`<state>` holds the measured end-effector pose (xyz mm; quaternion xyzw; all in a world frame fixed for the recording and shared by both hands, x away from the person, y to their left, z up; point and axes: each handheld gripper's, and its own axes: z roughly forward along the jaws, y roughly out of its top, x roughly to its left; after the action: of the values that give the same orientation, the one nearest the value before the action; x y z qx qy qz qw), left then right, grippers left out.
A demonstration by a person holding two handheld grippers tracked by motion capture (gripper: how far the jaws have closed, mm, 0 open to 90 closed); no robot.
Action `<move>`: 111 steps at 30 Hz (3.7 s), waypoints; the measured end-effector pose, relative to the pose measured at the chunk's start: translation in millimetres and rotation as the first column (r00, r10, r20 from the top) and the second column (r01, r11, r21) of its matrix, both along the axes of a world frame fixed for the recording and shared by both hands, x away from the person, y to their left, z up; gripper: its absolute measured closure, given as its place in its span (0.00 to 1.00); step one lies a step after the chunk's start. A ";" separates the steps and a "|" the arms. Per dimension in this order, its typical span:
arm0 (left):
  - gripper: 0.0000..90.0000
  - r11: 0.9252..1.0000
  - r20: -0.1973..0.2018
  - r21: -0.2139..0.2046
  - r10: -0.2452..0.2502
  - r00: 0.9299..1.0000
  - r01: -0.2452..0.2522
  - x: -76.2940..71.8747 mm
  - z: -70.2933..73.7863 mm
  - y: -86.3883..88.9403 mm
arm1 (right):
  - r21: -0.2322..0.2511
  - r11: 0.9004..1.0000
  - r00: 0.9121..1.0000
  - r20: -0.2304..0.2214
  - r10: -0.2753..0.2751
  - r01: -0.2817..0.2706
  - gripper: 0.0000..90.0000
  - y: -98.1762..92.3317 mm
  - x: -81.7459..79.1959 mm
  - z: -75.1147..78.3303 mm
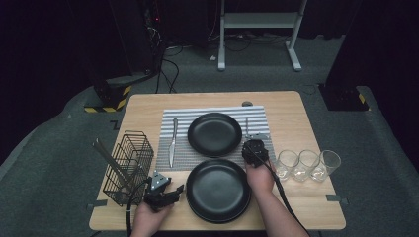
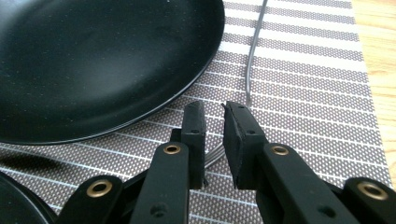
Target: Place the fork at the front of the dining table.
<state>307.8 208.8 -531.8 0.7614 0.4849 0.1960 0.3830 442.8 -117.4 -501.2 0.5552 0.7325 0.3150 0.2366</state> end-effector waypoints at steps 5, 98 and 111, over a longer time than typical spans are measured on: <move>0.44 1.000 0.002 0.004 0.000 1.000 0.000 -0.1 0.0 -0.4 | 0.008 1.000 1.000 0.008 0.000 0.000 0.86 -0.6 -1.5 -0.5; 0.45 1.000 0.004 0.012 -0.007 1.000 0.007 -0.1 -0.1 -1.8 | 0.000 1.000 0.997 -0.074 -0.026 0.027 0.96 -6.6 -6.3 -16.5; 0.45 1.000 0.003 0.008 -0.007 1.000 0.007 0.0 -0.1 -1.7 | 0.019 1.000 1.000 -0.020 -0.002 0.003 0.95 -3.2 -11.1 -9.2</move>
<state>307.9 207.1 -532.0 0.7643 0.4809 0.1977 0.3815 431.6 -120.6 -510.4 0.5614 0.7312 0.3159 0.2244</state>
